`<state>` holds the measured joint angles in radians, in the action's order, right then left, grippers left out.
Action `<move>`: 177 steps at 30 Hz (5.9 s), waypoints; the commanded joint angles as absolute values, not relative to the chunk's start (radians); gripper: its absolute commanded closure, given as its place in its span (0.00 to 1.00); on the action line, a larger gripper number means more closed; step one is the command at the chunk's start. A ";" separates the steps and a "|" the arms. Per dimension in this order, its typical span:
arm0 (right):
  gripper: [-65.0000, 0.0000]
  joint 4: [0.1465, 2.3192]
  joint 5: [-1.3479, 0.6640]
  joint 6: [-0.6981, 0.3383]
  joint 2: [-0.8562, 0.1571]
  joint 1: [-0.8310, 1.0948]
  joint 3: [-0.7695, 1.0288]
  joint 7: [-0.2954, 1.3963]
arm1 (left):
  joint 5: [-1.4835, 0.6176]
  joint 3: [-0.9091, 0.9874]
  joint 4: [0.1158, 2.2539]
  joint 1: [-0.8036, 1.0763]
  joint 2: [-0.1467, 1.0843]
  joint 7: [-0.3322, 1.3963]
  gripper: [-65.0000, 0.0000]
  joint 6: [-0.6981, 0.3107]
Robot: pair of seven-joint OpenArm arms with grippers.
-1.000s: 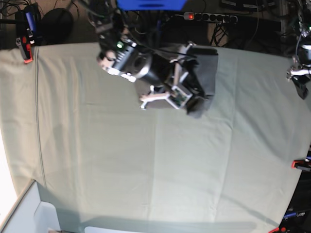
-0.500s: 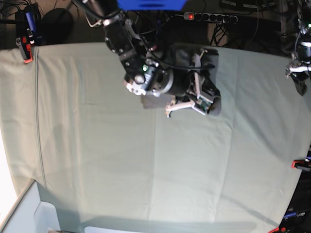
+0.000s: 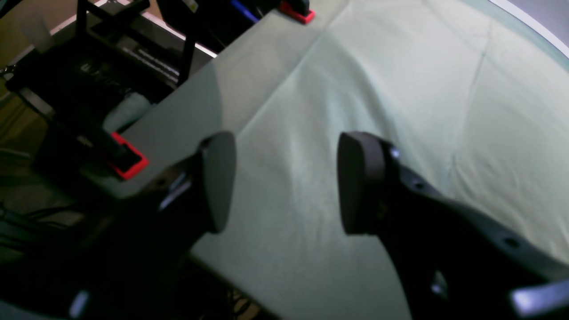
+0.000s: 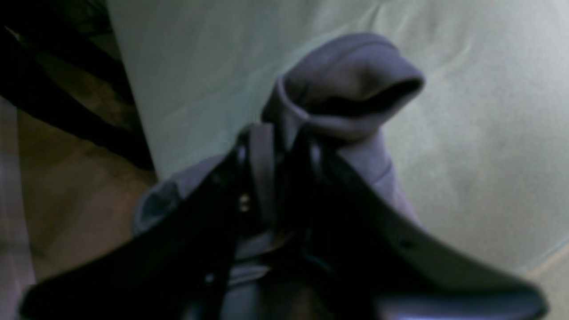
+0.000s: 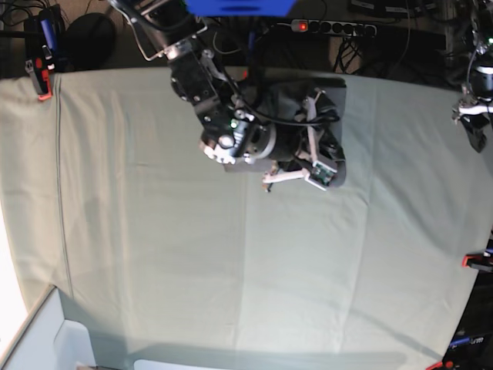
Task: Layout the t-shirt on the table in an organized manner, then fold the t-shirt properly
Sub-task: 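Fold the strip end held by the right gripper over onto the shirt, then release the right gripper and lower the left gripper onto the folded bundle, then grasp the bundle with the left gripper and drag it toward the right gripper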
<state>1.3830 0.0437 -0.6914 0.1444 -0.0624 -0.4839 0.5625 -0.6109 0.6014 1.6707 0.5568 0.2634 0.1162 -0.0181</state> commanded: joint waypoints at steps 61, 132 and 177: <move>1.00 1.620 0.025 -0.698 0.054 0.111 -0.377 0.544 | -0.611 0.575 1.633 0.509 0.277 0.087 0.45 -0.019; 1.00 1.497 0.022 -0.698 -0.002 0.065 -0.012 0.535 | -0.616 0.185 1.804 0.584 0.251 0.088 0.43 -0.021; 1.00 1.989 0.027 -0.698 -0.033 0.323 0.206 0.544 | -0.610 -0.028 1.412 0.182 0.239 0.519 1.00 -0.021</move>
